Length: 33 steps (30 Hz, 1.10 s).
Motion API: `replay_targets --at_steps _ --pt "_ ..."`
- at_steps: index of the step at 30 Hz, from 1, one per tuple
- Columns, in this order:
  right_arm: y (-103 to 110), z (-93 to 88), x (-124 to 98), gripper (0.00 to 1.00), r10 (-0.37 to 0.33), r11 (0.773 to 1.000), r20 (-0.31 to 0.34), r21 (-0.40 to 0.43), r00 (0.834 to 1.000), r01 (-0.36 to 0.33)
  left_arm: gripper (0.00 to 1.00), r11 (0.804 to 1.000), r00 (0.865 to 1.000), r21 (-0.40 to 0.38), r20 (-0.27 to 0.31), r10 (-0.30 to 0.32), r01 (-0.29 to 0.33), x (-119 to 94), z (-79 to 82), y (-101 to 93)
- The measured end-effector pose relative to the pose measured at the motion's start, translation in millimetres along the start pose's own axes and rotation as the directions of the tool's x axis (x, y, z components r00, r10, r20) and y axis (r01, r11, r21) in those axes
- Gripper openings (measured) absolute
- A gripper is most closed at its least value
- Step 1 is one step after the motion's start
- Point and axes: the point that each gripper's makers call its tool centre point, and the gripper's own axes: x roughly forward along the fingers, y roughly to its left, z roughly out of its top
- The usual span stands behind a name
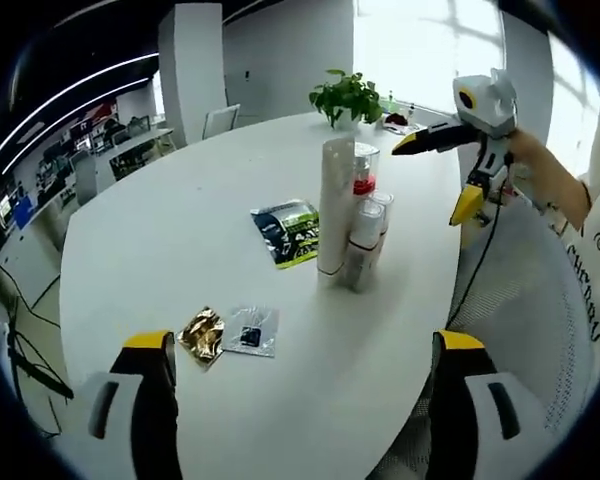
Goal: Arrange the skincare products in the storage area until every visible bottle or jar stands upright without overlapping.
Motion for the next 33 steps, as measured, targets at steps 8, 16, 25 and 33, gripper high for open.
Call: replay_targets --at_steps 8,16,25,33 --pt "-34 -15.0 16 0.70 0.028 0.994 -0.013 0.107 1.000 -0.027 0.99 1.000 0.999 0.012 -0.032 -0.015 0.016 22 1.0 19.9" --pt "-69 -13.3 48 0.40 0.029 0.979 -0.008 0.203 1.000 -0.027 0.93 0.999 0.997 0.025 -0.060 -0.038 0.040 52 7.6 41.3" --pt "-86 -21.6 99 0.30 0.051 0.937 -0.026 0.347 0.998 -0.039 0.72 0.998 0.995 0.049 -0.085 -0.046 0.051 101 25.0 75.7" --pt "-83 -25.1 127 0.25 0.087 0.905 -0.013 0.419 0.996 -0.074 0.51 0.996 0.994 0.045 -0.090 -0.067 0.071 141 41.3 81.2"
